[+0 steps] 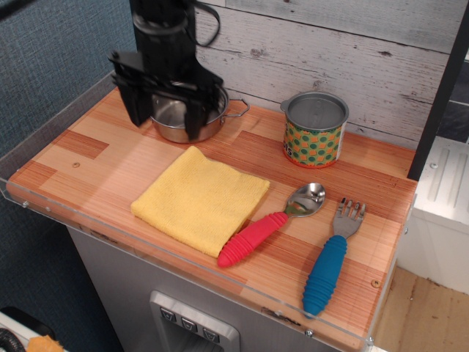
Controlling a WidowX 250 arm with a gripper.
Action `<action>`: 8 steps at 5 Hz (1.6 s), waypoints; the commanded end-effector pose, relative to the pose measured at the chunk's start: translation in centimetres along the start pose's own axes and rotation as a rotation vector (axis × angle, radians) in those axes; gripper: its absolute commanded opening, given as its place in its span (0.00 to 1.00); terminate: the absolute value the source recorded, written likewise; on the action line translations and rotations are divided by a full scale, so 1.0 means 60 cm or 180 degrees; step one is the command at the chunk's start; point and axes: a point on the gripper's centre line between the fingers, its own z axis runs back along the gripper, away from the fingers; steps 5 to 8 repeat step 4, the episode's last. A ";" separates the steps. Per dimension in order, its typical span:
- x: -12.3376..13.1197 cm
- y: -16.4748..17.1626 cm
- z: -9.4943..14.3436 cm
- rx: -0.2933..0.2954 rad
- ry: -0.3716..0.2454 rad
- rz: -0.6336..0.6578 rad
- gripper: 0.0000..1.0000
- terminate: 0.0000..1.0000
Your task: Slide the yellow rag next to the red spoon.
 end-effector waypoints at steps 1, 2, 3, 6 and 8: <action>-0.017 0.095 0.039 0.0123 -0.0216 0.0542 1.00 0.00; -0.028 0.132 0.059 0.0213 -0.0225 0.0825 1.00 0.00; -0.046 0.161 0.070 0.0303 -0.0277 0.1107 1.00 0.00; -0.046 0.161 0.070 0.0303 -0.0277 0.1107 1.00 1.00; -0.046 0.161 0.070 0.0303 -0.0277 0.1107 1.00 1.00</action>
